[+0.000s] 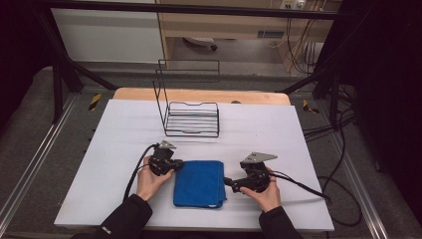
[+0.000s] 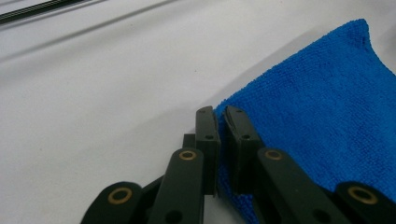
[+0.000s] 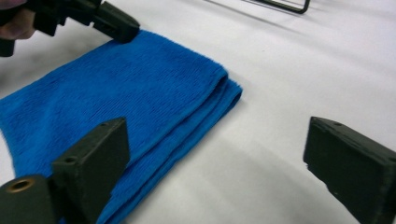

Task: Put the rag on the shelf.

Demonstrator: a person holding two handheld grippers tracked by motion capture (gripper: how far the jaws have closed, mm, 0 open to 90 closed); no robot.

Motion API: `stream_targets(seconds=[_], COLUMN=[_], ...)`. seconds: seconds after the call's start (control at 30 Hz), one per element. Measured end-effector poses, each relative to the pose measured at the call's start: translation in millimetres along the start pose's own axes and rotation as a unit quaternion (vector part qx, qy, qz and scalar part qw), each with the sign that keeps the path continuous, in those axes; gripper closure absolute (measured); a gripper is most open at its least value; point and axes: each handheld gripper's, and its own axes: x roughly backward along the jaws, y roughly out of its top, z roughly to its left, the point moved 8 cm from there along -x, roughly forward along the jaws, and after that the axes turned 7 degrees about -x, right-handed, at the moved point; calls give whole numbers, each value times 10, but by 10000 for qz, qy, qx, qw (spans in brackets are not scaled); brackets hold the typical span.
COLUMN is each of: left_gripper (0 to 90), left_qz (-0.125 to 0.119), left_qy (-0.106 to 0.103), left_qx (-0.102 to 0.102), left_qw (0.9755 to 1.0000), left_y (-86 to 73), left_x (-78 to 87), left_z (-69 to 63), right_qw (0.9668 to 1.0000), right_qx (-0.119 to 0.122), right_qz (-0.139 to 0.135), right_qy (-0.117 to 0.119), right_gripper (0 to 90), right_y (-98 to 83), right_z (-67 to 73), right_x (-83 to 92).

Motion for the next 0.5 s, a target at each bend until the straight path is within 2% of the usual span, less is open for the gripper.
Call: stream_targets(seconds=[0.1,0.23,0.37,0.47,0.5], left_gripper=[842,840,837,835,834], left_qz=[-20,-45,-55,-83,-82], left_qy=[0,21,18,20,19], left_qx=[-28,-86,-114,-111,-121], left_qw=[10000,10000,9999,9999,9999], left_y=[-3,-4,-8,-9,-9], left_x=[-3,-7,-8,-11,-11], left_z=[1,0,-4,-4,-5], right_qw=[10000,9997,9996,9990,9989], right_qx=[-9,-161,-235,-314,-337], right_qz=[-46,-12,36,140,206], right_qy=[-39,-197,-181,-274,-240], right_gripper=[47,48,139,210,253], right_y=[96,228,289,258,234], right_z=[-14,-79,-121,-156,-162], right_x=[-33,-145,-314,-432,-483])
